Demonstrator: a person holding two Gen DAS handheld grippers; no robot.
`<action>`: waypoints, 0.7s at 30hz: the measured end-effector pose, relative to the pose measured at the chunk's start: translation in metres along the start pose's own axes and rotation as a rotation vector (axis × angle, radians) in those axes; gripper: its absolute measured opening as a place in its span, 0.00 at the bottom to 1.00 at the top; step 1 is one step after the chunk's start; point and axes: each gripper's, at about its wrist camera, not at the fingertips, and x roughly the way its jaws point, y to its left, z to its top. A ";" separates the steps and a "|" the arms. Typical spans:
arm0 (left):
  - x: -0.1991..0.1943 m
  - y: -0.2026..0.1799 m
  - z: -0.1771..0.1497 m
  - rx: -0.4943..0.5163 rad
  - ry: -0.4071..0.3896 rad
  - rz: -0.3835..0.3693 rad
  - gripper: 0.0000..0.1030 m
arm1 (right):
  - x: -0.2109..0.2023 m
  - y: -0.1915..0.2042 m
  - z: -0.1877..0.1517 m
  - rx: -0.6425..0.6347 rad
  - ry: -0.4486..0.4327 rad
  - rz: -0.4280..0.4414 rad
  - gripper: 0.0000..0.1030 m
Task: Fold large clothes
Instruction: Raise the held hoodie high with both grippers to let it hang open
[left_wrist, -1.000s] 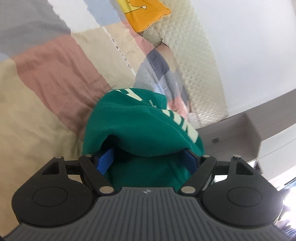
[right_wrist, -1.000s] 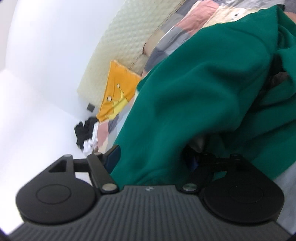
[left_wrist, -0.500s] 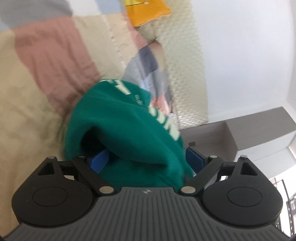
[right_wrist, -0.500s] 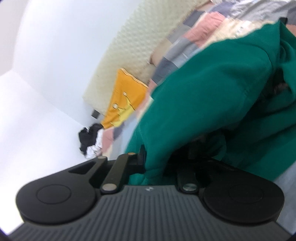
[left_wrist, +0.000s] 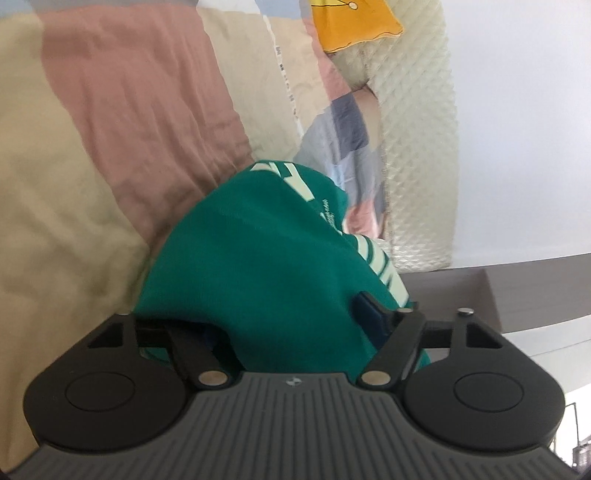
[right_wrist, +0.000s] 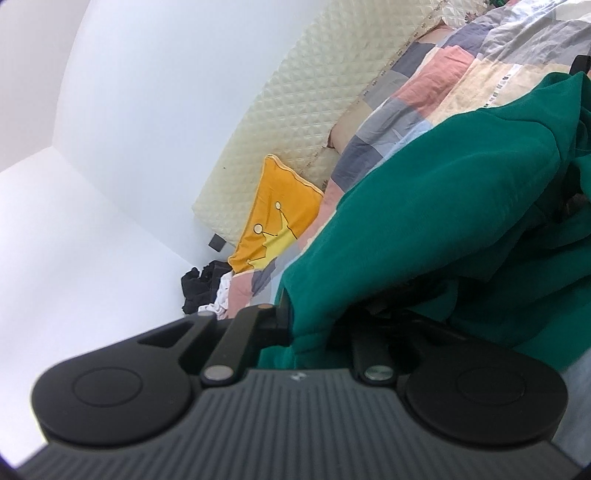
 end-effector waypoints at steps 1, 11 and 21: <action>0.003 0.000 0.003 -0.004 -0.005 0.003 0.61 | 0.001 -0.001 -0.002 0.002 0.004 -0.007 0.13; 0.007 -0.018 0.000 0.144 -0.136 0.040 0.20 | 0.024 -0.015 -0.013 -0.024 0.032 -0.120 0.13; -0.055 -0.079 -0.021 0.384 -0.304 -0.051 0.14 | -0.026 0.035 -0.012 -0.197 -0.112 0.049 0.12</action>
